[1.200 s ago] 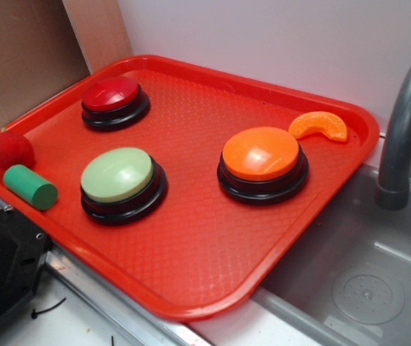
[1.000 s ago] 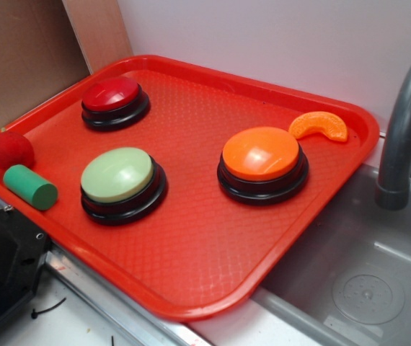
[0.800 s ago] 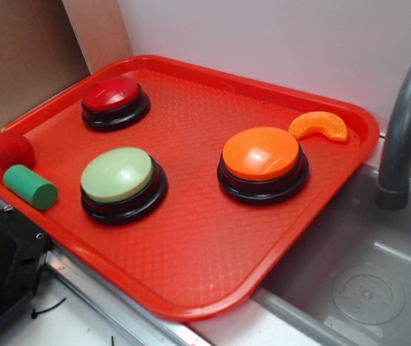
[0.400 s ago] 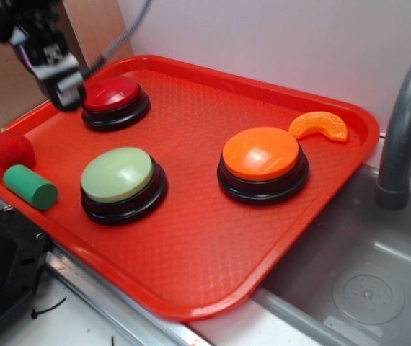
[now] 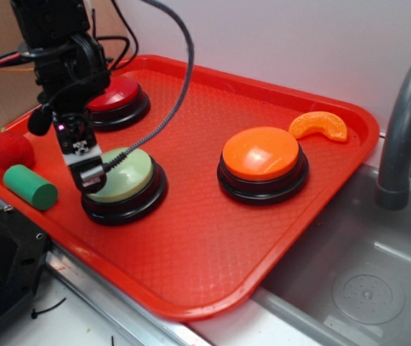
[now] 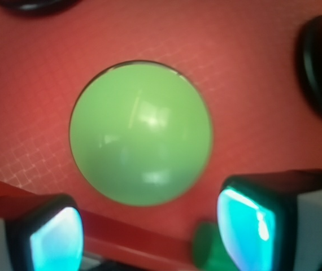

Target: Push the green button.

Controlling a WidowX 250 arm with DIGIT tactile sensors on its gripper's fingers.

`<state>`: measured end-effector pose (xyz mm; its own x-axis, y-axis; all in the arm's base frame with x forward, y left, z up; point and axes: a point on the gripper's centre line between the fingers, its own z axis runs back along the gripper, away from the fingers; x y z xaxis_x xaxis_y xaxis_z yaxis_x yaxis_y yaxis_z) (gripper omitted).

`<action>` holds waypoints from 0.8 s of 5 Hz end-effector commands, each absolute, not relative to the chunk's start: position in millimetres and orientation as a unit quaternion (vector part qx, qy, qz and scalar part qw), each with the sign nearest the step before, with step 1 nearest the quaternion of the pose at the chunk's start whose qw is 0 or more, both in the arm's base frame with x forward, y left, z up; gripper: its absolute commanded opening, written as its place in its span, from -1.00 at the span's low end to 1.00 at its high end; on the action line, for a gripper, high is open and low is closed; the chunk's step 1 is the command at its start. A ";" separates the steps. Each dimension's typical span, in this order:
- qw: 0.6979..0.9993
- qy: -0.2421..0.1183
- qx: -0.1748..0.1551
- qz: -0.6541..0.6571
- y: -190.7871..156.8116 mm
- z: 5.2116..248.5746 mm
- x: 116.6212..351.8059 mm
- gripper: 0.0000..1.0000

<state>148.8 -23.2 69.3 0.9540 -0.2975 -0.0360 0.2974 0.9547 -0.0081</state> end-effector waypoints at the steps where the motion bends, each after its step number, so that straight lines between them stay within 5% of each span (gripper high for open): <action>1: 0.985 -0.001 -0.001 -0.171 -26.0 62.5 163.4 1.00; 2: 0.985 -0.002 0.017 -0.169 -24.1 48.6 166.0 1.00; 4: 0.985 0.008 -0.019 -0.169 -18.9 45.2 170.3 1.00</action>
